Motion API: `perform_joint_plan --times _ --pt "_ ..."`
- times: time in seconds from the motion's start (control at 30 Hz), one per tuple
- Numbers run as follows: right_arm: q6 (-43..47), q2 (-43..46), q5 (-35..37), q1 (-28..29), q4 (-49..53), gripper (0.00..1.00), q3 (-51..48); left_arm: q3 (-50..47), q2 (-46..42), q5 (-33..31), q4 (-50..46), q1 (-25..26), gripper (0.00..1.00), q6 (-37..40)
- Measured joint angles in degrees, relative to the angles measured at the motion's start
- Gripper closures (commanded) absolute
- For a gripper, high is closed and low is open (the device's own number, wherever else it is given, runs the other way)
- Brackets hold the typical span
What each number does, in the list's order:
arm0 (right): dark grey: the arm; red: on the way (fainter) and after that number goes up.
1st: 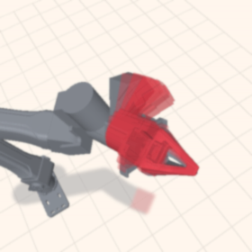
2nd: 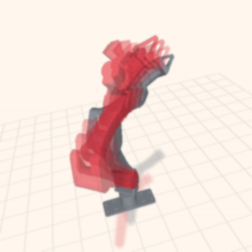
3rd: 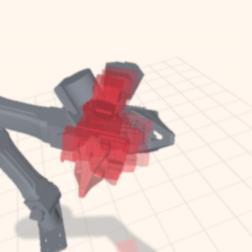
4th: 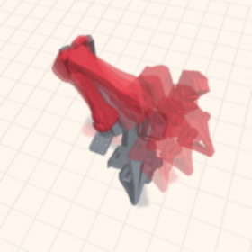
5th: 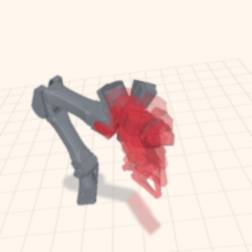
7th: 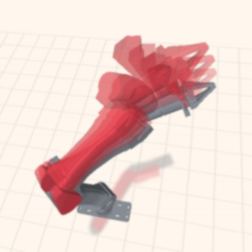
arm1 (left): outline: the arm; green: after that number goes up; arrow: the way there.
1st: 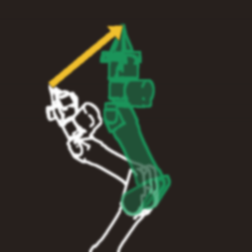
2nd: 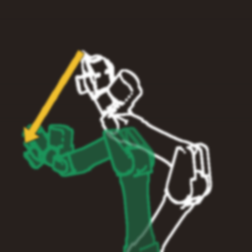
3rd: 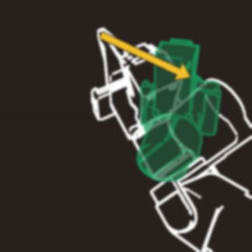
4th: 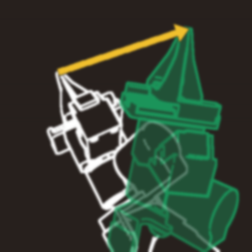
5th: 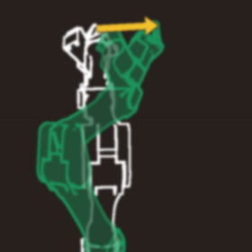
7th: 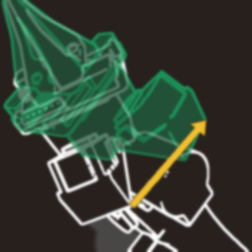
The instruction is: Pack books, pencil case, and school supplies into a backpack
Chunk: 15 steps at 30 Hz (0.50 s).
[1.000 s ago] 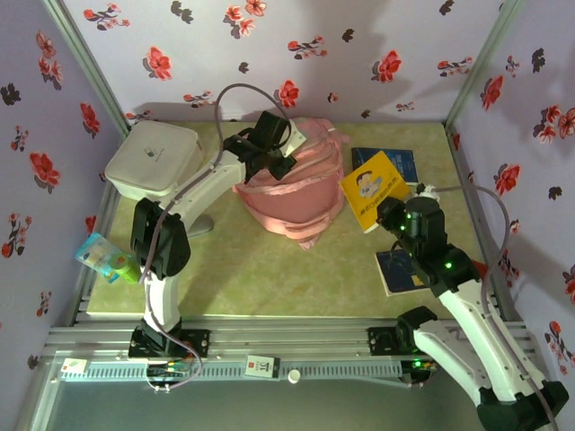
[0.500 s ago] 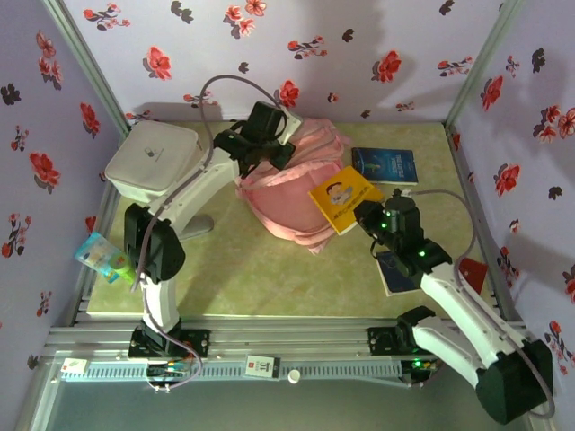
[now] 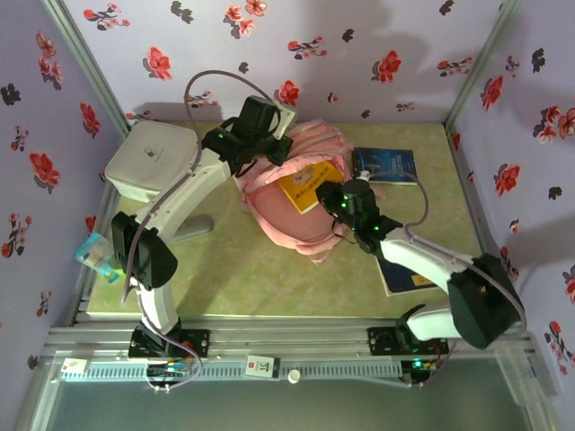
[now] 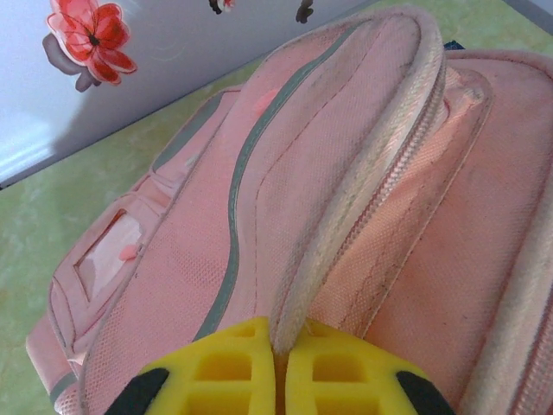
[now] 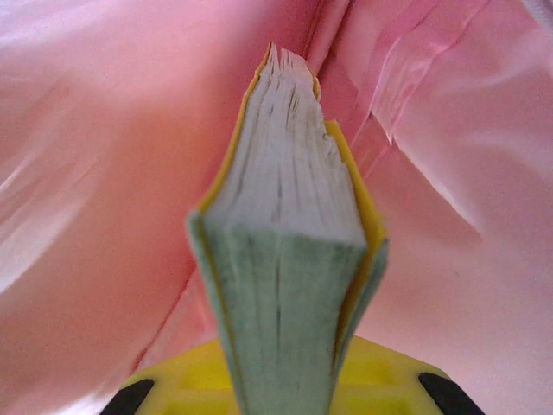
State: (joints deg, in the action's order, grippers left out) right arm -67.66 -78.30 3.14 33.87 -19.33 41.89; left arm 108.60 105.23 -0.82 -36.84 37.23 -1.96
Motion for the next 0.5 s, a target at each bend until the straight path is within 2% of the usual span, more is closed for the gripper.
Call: perform_joint_plan --times 0.27,0.43,0.5 --pt "-4.55 -11.5 9.86 2.38 -4.94 0.84 5.14 0.46 0.0 0.02 -0.68 -0.37 1.0 -2.97" --pt "-7.98 -19.23 10.86 2.78 -6.67 0.8 9.03 0.66 0.0 0.44 -1.14 -1.01 1.0 -4.92" --pt "-8.94 -22.38 10.29 2.93 -7.34 0.74 11.19 0.74 0.0 0.59 -1.38 -1.4 1.0 -5.44"
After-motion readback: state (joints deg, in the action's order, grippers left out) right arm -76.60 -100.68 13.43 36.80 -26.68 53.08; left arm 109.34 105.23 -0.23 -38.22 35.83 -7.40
